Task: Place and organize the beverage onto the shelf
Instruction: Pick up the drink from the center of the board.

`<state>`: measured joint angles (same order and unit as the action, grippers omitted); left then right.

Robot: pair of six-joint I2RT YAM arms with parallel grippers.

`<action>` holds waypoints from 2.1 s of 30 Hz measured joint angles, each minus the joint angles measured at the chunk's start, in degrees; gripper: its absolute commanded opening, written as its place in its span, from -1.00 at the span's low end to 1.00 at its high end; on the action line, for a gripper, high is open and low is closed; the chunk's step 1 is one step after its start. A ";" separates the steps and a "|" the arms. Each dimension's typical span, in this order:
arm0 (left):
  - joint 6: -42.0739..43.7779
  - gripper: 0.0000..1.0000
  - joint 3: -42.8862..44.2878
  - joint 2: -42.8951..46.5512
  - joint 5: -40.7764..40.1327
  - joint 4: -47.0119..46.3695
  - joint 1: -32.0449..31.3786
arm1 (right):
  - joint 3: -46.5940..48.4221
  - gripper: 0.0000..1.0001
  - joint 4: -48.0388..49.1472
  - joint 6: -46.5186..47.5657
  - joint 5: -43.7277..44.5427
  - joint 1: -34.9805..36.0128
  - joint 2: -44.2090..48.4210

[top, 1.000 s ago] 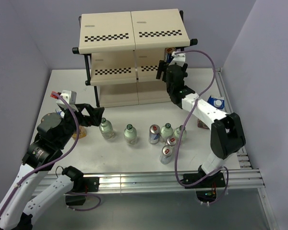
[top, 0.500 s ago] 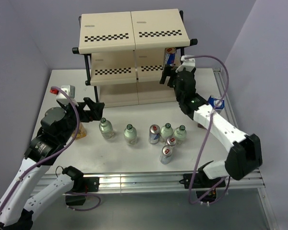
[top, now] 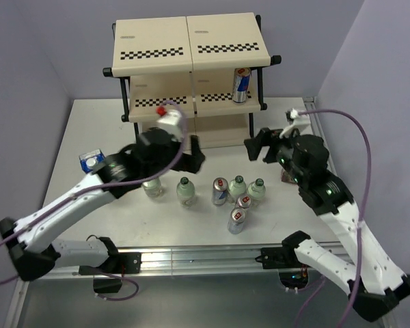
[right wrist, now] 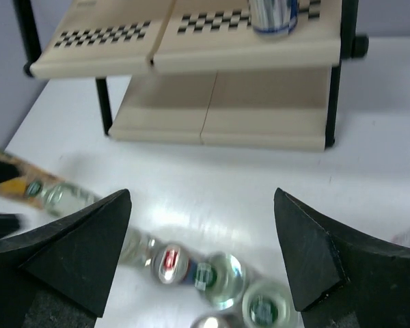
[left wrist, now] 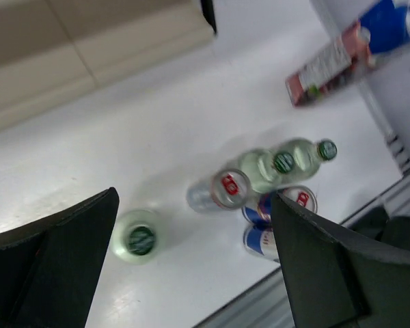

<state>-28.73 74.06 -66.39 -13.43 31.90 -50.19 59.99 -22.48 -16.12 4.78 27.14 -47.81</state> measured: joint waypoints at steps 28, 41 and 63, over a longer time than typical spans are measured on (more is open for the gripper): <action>-5.42 0.49 -3.50 -25.05 -15.61 -8.11 -18.97 | -3.72 0.78 -16.59 -3.06 -8.13 0.00 19.17; -5.57 -0.13 -3.76 -30.40 -18.64 -14.49 -18.18 | -5.95 0.77 -15.61 -2.64 -11.32 0.00 19.50; -3.80 -1.00 2.05 -18.62 -19.85 -3.80 -18.36 | -12.57 0.81 -2.54 0.63 -20.96 0.00 21.07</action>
<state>-32.53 76.12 -85.01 -33.28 28.10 -68.55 47.42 -25.02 -15.49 -16.19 27.14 -26.74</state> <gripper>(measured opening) 0.586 0.907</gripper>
